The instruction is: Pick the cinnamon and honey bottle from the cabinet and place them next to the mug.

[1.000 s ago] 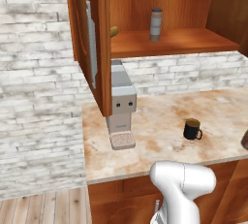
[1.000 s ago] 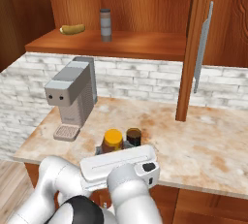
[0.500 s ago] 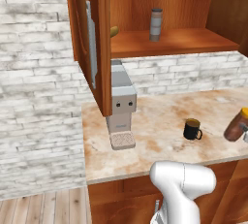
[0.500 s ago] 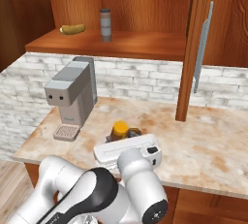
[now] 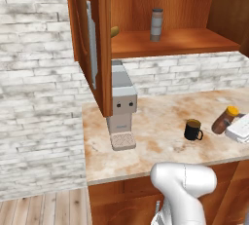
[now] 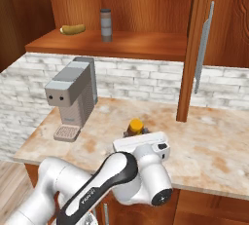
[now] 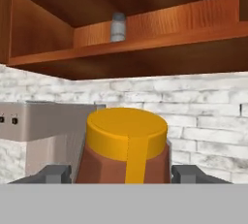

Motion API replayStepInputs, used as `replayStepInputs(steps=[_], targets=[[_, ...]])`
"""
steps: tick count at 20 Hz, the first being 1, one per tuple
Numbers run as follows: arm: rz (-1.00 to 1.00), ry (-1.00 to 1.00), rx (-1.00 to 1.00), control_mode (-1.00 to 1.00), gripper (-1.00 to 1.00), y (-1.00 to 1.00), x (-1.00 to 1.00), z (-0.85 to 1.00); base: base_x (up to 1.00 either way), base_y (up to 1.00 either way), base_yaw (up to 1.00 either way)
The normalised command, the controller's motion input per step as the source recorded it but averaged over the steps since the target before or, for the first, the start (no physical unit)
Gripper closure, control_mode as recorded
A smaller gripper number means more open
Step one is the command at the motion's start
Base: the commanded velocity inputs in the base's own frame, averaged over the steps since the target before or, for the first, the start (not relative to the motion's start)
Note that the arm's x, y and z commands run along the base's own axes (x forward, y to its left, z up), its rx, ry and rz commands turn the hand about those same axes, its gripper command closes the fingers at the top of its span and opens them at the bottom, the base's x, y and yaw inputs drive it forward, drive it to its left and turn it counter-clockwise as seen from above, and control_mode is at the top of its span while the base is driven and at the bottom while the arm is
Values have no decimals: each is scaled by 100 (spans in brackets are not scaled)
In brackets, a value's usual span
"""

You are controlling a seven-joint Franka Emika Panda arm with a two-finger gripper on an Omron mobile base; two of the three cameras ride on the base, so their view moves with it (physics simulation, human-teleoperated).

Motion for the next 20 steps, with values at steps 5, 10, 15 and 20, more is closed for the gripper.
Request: replayStepInputs(steps=[5, 10, 15, 20], targets=[[0, -10, 0, -100, 100, -76, 56, -54, 0, 0, 0], [0, -4, 0, -100, 100, -35, 42, -26, 0, 0, 0], [0, 1, -4, -100, 100, -6, 38, -28, 0, 0, 0], [0, 0, -3, -100, 100, -18, 64, -29, 0, 0, 0]])
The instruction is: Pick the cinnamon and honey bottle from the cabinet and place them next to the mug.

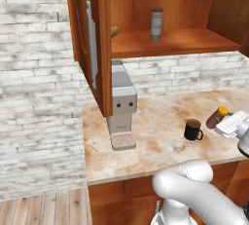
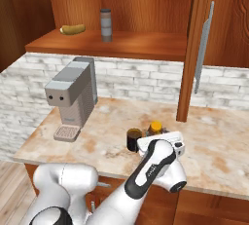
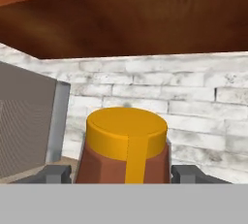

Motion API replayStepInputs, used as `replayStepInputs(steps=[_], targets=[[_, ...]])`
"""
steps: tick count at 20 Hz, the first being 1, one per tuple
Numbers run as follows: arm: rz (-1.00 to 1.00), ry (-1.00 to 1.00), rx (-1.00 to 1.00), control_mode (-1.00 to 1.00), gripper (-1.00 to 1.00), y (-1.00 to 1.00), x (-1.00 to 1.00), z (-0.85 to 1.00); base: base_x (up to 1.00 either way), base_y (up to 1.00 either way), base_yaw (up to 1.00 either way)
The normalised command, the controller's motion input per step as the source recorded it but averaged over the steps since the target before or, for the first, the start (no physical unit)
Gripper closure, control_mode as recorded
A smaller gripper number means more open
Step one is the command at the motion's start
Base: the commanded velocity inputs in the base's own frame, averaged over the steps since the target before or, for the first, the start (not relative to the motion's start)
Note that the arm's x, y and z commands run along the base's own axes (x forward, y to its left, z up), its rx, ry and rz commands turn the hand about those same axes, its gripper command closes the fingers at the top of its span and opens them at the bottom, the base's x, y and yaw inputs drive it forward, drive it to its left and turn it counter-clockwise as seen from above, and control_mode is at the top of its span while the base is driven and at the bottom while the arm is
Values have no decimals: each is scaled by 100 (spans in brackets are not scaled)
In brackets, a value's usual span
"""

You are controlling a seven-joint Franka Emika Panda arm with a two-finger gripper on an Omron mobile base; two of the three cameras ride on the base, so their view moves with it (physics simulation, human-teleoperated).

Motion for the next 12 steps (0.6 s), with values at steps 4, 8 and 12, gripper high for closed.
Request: replayStepInputs(steps=[4, 8, 12], targets=[[0, 0, -1, -100, 100, -27, 66, -27, 0, 0, 0], [-2, 0, -5, -100, 100, -43, 40, -54, 0, 0, 0], [0, 0, -7, -100, 100, -49, 31, -59, 0, 0, 0]])
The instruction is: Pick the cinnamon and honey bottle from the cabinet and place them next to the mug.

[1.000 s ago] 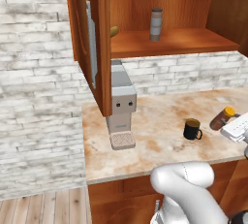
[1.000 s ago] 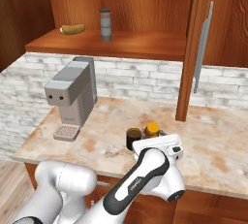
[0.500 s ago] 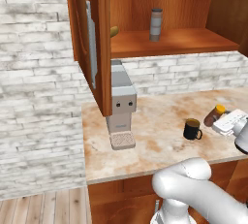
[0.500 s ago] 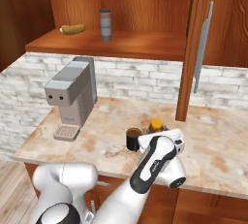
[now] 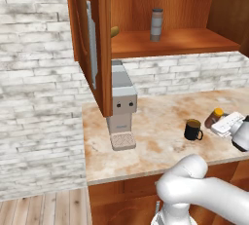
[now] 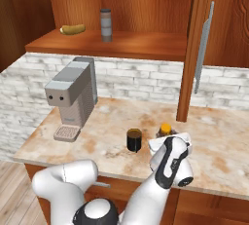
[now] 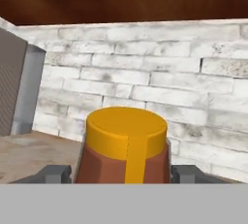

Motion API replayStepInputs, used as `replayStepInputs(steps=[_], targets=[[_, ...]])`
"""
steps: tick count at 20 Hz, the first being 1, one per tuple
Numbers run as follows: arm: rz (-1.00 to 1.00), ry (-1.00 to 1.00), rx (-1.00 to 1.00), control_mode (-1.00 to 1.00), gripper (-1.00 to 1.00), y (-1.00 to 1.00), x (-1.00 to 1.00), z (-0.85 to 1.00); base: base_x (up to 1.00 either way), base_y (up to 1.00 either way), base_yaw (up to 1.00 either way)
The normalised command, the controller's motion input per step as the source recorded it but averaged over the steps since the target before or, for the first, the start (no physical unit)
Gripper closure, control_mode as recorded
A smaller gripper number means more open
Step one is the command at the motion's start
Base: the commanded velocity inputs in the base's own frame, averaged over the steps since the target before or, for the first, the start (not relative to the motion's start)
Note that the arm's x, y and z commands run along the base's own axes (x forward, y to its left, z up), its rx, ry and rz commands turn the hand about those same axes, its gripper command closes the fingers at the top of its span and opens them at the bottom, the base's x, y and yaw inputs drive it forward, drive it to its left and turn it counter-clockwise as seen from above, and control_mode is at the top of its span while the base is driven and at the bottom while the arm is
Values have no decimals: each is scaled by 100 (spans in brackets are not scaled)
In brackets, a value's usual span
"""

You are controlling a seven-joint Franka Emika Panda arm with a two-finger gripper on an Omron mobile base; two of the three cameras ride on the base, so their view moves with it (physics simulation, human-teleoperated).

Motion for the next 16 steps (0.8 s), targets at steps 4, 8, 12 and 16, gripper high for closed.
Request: replayStepInputs(steps=[4, 8, 12, 16], targets=[[0, 2, 0, -100, 100, -5, 19, -15, 0, 0, 0], [0, 9, 0, -100, 100, 0, 16, -21, 0, 0, 0], [0, 4, 0, -100, 100, 0, 1, -12, 0, 0, 0], [0, 7, -5, -100, 100, 6, 0, -39, 0, 0, 0]])
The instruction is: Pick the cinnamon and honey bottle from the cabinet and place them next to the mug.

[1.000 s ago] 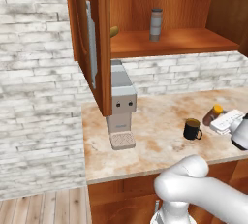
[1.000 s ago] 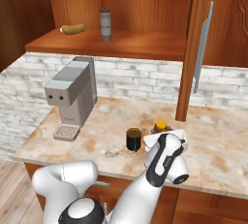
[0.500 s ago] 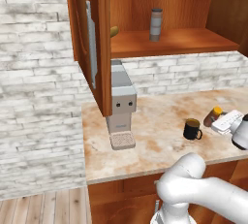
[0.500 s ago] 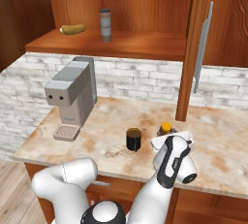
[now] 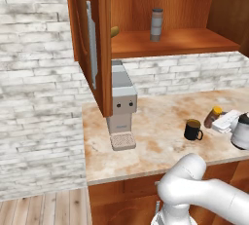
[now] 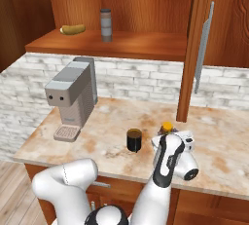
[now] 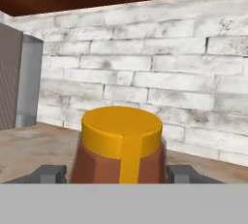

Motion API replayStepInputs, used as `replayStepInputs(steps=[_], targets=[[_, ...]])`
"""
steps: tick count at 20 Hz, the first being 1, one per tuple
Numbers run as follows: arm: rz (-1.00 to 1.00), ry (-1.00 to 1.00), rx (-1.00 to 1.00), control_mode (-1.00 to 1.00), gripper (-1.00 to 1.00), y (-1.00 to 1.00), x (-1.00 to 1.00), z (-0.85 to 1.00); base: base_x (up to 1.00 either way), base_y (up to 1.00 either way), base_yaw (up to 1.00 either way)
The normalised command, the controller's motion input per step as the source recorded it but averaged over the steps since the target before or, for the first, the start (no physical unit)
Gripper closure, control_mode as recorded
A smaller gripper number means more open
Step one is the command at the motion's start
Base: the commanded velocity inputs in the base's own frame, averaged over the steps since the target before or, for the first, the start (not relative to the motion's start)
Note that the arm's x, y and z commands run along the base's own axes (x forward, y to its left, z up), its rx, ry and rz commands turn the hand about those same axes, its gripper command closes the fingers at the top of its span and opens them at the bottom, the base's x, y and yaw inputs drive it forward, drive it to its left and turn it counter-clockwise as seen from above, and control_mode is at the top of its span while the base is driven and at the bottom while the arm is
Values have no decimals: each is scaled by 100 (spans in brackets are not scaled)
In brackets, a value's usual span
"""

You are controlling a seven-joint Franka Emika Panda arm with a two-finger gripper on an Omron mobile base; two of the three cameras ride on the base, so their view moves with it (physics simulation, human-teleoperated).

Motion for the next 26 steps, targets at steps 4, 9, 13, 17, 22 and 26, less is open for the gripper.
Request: replayStepInputs(steps=[4, 9, 13, 17, 22, 26], targets=[[0, 8, -7, -100, 100, 17, 6, -35, 0, 0, 0], [0, 4, -4, -100, 100, 4, 14, -31, 0, 0, 0], [0, 5, -3, -100, 100, 0, 0, -41, 0, 0, 0], [0, 5, -4, -100, 100, 0, 0, -50, 0, 0, 0], [0, 2, -5, -100, 100, 0, 0, -50, 0, 0, 0], [0, 1, -5, -100, -100, 0, 0, -46, 0, 0, 0]])
